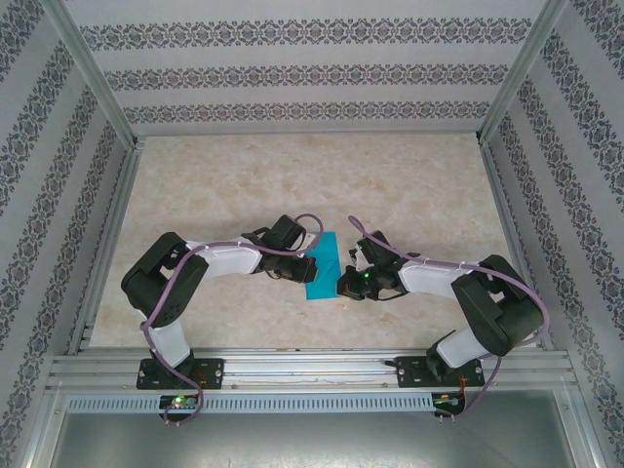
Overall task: Fold a paper plane with a square sheet of paper (fold left side to right side)
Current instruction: Fold the triangle a second time at the center of the table.
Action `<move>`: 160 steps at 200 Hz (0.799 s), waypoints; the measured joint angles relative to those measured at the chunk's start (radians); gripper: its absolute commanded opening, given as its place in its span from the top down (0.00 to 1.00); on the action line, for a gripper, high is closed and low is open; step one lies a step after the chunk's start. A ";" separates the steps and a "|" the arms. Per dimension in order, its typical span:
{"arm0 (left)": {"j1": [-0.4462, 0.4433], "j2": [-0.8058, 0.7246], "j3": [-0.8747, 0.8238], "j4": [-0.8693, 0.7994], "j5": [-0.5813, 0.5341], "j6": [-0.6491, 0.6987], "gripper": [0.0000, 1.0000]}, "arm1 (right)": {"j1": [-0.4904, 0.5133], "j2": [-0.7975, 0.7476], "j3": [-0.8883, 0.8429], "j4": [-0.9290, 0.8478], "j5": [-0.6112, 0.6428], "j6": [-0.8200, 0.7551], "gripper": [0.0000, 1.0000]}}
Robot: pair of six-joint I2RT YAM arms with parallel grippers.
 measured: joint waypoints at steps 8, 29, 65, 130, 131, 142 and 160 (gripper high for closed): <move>0.000 0.001 0.000 0.000 -0.001 0.000 0.99 | 0.000 0.000 0.000 0.000 0.000 0.000 1.00; 0.006 0.001 0.000 0.000 -0.003 0.000 0.99 | 0.000 0.000 0.000 0.000 0.000 0.000 1.00; 0.013 0.002 0.000 0.000 -0.003 0.001 0.99 | 0.000 0.001 0.000 0.000 0.000 0.000 1.00; 0.013 0.013 0.000 0.000 -0.002 0.001 0.99 | 0.000 0.007 0.007 -0.002 0.000 0.000 1.00; 0.013 0.014 0.000 0.000 -0.002 0.001 0.99 | 0.000 0.007 0.007 -0.002 -0.001 0.000 1.00; 0.015 0.018 0.003 0.000 0.001 0.003 0.99 | 0.000 0.007 0.006 -0.003 0.000 0.000 1.00; 0.018 0.023 0.008 0.000 0.009 0.006 0.99 | 0.000 0.007 0.007 -0.003 0.000 0.000 1.00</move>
